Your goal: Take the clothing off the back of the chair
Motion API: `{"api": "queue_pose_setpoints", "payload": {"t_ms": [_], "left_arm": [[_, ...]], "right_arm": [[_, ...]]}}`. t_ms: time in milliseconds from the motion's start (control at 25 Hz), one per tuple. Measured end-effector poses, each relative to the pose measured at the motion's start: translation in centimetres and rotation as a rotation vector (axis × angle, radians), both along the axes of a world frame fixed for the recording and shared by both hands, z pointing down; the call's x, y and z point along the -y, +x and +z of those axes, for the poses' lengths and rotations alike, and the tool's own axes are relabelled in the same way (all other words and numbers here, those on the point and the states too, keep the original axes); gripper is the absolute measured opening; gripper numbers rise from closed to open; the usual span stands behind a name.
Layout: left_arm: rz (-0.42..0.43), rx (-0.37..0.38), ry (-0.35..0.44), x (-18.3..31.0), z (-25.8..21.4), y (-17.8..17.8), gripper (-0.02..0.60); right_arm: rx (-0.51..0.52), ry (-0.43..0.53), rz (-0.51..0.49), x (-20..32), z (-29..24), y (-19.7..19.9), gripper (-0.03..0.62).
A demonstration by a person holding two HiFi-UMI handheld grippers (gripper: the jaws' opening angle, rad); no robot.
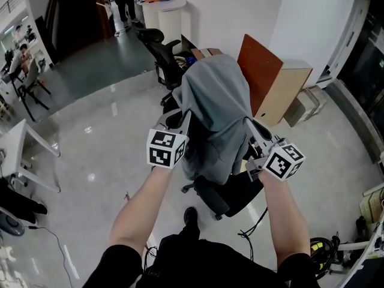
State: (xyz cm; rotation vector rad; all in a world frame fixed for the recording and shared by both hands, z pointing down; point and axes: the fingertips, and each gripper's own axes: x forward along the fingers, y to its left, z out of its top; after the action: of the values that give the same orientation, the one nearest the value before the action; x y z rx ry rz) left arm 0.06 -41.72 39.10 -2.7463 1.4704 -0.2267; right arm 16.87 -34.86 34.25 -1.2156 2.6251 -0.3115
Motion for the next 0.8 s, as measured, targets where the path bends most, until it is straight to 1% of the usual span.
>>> {"api": "queue_pose_setpoints", "payload": {"t_ms": [200, 280, 360, 480, 560, 680, 760, 800], "left_arm": [[-0.049, 0.002, 0.037, -4.5, -1.9, -2.5, 0.017], [-0.068, 0.016, 0.034, -6.2, -2.1, -3.5, 0.017], [-0.069, 0.047, 0.036, -8.0, -2.1, -4.1, 0.017], [-0.025, 0.094, 0.053, -10.3, -2.7, -4.1, 0.017], [-0.002, 0.105, 0.071, -11.8, -3.4, -4.2, 0.017], [0.027, 0.114, 0.098, -13.8, -4.4, -5.2, 0.018], [0.068, 0.152, 0.107, -14.8, -4.2, -5.6, 0.018], [0.092, 0.186, 0.111, -15.2, -3.8, -5.6, 0.044]], "right_arm": [[0.049, 0.036, -0.077, -4.0, -1.6, -2.1, 0.020], [0.062, 0.039, -0.109, -5.4, -1.9, -3.3, 0.020], [0.066, 0.055, -0.149, -7.2, -2.5, -4.8, 0.020], [0.044, 0.120, -0.202, -10.0, -4.8, -7.5, 0.020], [0.025, 0.163, -0.215, -11.8, -6.5, -8.6, 0.020], [0.008, 0.207, -0.192, -13.7, -8.7, -9.0, 0.020], [-0.005, 0.236, -0.163, -14.5, -9.9, -9.0, 0.020], [-0.011, 0.249, -0.150, -14.9, -10.4, -9.0, 0.020]]}}
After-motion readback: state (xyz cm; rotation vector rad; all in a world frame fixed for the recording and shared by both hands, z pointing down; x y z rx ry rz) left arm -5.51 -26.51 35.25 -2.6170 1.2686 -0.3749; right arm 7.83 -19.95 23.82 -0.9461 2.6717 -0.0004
